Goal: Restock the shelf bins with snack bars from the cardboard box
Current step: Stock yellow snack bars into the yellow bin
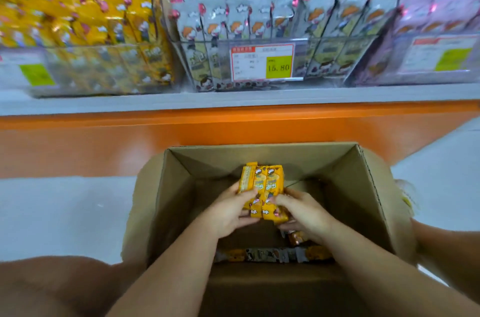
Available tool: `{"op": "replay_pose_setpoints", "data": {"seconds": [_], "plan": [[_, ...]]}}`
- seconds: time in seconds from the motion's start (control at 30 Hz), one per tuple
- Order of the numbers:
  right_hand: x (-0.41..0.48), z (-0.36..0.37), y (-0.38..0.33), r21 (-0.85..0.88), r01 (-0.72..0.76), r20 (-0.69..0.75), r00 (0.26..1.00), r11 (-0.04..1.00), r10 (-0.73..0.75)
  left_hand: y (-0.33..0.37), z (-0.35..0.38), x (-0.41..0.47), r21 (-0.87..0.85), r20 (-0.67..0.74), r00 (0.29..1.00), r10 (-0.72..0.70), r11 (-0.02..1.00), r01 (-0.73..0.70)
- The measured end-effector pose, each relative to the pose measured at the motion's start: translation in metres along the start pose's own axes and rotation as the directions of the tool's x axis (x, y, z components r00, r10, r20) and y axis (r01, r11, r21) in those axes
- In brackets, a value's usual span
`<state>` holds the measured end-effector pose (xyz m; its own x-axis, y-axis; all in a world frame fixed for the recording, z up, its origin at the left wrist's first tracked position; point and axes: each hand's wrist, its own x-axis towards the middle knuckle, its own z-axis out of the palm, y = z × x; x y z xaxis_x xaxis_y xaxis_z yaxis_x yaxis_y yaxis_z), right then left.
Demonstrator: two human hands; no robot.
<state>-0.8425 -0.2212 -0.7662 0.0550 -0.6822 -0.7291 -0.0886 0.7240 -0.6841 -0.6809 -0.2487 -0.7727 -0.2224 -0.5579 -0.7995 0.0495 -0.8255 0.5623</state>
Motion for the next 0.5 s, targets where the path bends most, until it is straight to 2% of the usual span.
{"op": "replay_pose_setpoints", "data": {"seconds": [0.17, 0.3, 0.5], "plan": [[-0.047, 0.008, -0.019, 0.000, 0.113, -0.038, 0.993, 0.994, -0.112, 0.020, 0.003, -0.052, -0.052, 0.052, 0.996, 0.067, 0.997, -0.064], [-0.082, 0.008, -0.037, -0.034, 0.230, -0.029, 0.972, 0.973, -0.231, 0.029, 0.008, -0.088, -0.050, 0.101, 0.975, 0.196, 0.980, -0.191], [-0.131, 0.016, -0.067, -0.030, 0.409, 0.009, 0.913, 0.912, -0.409, 0.047, 0.009, -0.140, 0.045, 0.174, 0.914, 0.366, 0.924, -0.379]]}}
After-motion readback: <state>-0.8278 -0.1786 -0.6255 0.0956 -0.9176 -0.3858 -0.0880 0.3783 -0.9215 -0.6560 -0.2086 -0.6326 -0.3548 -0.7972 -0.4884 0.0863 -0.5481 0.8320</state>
